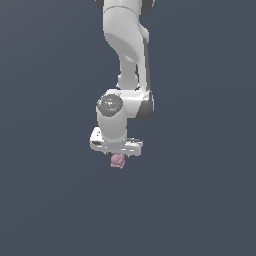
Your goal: Pick up the object and move it to a goal position.
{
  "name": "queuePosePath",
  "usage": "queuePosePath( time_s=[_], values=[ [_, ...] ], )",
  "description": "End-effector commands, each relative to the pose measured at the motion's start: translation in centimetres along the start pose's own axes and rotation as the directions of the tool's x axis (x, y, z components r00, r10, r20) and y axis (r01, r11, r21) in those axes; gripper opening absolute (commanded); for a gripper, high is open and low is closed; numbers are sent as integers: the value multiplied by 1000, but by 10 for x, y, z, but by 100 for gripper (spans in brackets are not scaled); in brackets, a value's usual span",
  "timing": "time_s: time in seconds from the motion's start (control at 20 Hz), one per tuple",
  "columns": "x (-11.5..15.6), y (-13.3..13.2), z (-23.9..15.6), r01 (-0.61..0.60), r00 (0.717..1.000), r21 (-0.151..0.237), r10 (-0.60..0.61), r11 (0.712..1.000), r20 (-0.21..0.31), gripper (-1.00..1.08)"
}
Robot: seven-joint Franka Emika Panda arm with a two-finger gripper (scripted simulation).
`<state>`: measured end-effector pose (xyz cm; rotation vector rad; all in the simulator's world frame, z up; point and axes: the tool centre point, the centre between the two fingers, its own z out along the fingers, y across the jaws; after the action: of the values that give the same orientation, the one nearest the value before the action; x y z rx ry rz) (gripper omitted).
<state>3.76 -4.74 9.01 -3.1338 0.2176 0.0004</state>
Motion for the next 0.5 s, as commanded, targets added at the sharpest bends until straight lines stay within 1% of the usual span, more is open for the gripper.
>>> queuePosePath(
  time_s=[0.0,0.45],
  values=[
    [0,0,3,0,1000,0,0,1000,0,100],
    [-1,0,45,-1,1000,0,1,1000,0,100]
  ],
)
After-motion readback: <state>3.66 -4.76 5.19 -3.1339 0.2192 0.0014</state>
